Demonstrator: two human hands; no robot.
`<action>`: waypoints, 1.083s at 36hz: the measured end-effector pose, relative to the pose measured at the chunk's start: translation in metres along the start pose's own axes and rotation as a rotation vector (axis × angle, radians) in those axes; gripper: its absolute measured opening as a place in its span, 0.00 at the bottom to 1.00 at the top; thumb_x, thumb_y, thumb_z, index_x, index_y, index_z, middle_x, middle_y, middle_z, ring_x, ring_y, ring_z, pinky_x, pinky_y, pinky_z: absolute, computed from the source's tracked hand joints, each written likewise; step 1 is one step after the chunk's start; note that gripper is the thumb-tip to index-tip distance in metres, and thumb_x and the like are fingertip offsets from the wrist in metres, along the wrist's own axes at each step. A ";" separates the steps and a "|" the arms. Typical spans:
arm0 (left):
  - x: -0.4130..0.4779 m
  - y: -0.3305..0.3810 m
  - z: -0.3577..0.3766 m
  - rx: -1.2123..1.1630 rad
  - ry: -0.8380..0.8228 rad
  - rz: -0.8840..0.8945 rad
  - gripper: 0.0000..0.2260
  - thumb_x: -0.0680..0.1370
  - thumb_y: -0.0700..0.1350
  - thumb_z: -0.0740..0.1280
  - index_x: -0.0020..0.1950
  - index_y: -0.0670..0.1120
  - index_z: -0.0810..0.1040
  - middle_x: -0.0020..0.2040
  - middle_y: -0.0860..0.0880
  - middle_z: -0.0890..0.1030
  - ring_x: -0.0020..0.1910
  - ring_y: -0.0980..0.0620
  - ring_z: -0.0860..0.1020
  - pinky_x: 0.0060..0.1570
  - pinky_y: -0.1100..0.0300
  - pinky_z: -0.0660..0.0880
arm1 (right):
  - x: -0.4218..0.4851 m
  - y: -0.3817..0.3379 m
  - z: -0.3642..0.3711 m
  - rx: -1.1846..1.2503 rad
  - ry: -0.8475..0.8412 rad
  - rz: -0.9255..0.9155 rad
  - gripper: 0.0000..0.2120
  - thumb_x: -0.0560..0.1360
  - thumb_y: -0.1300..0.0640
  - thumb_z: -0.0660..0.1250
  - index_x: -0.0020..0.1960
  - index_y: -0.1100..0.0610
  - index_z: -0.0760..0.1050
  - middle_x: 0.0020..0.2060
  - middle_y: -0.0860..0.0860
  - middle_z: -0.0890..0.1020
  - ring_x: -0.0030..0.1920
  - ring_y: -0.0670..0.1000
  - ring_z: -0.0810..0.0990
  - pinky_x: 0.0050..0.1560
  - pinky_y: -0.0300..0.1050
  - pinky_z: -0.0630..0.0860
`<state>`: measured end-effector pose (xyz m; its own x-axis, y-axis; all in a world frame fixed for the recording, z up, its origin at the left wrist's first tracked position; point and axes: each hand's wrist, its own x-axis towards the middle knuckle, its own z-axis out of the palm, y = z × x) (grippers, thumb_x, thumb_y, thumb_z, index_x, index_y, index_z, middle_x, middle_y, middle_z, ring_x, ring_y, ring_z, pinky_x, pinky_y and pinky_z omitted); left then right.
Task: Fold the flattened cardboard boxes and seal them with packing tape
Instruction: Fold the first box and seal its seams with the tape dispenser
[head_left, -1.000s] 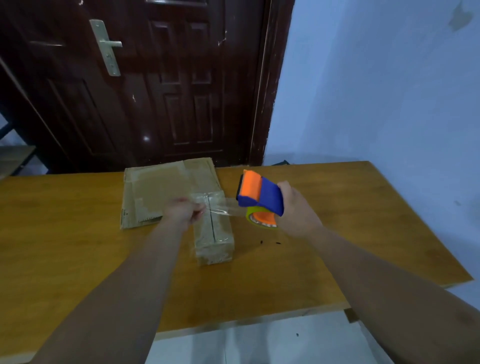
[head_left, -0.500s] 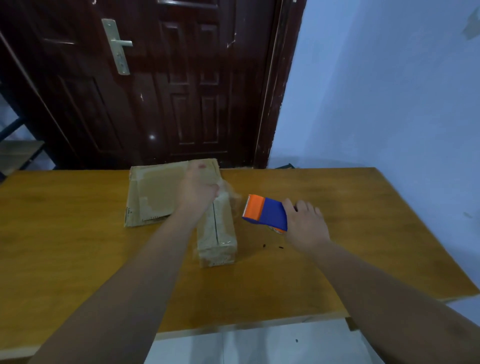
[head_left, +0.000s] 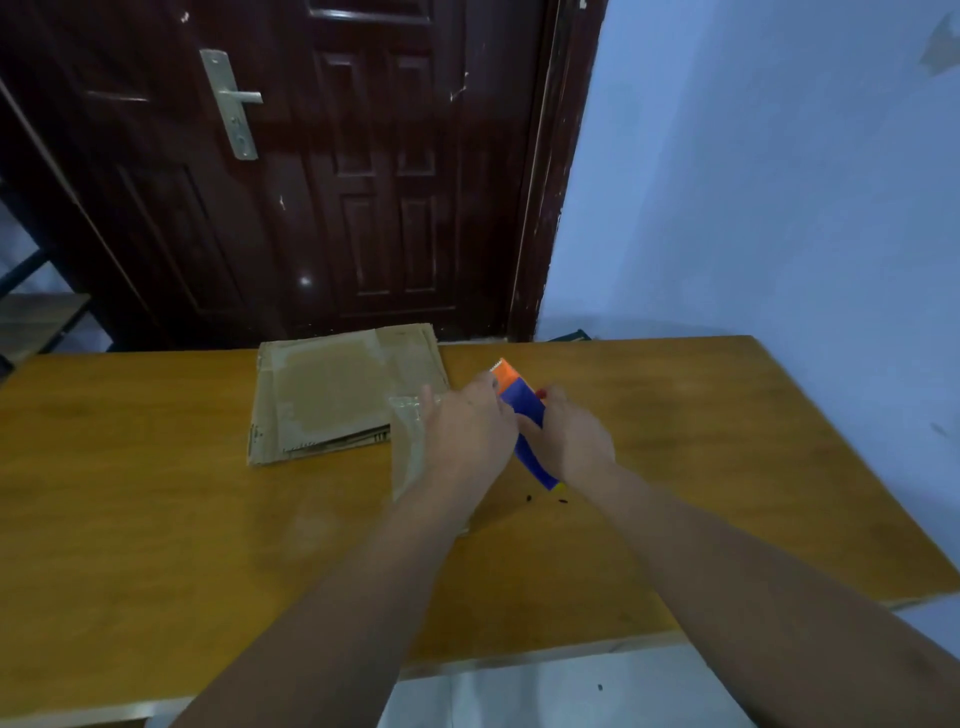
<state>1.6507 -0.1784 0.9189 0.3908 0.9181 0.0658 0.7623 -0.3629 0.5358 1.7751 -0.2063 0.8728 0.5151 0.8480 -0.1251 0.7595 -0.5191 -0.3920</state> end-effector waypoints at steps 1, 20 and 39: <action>-0.003 0.000 0.003 -0.034 -0.017 -0.018 0.17 0.81 0.44 0.57 0.70 0.48 0.69 0.52 0.50 0.83 0.50 0.53 0.76 0.74 0.48 0.51 | 0.000 -0.002 0.001 0.053 0.008 -0.005 0.21 0.79 0.41 0.57 0.65 0.54 0.61 0.48 0.53 0.80 0.42 0.54 0.80 0.39 0.49 0.78; -0.010 -0.014 0.029 0.384 0.005 0.243 0.27 0.80 0.43 0.56 0.78 0.48 0.51 0.79 0.50 0.52 0.77 0.53 0.51 0.66 0.42 0.28 | -0.007 -0.036 -0.004 1.324 -0.179 0.361 0.18 0.80 0.40 0.54 0.63 0.48 0.72 0.58 0.51 0.77 0.56 0.52 0.77 0.59 0.53 0.73; -0.018 -0.034 0.037 0.234 0.488 0.419 0.15 0.74 0.44 0.66 0.60 0.52 0.81 0.70 0.36 0.69 0.59 0.39 0.76 0.62 0.36 0.64 | 0.013 -0.039 0.012 1.293 -0.053 0.463 0.14 0.80 0.50 0.60 0.62 0.55 0.73 0.54 0.53 0.81 0.54 0.54 0.79 0.57 0.53 0.76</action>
<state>1.6368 -0.1883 0.8684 0.4420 0.6391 0.6294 0.7100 -0.6781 0.1900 1.7478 -0.1734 0.8755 0.5795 0.6448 -0.4984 -0.3983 -0.3094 -0.8635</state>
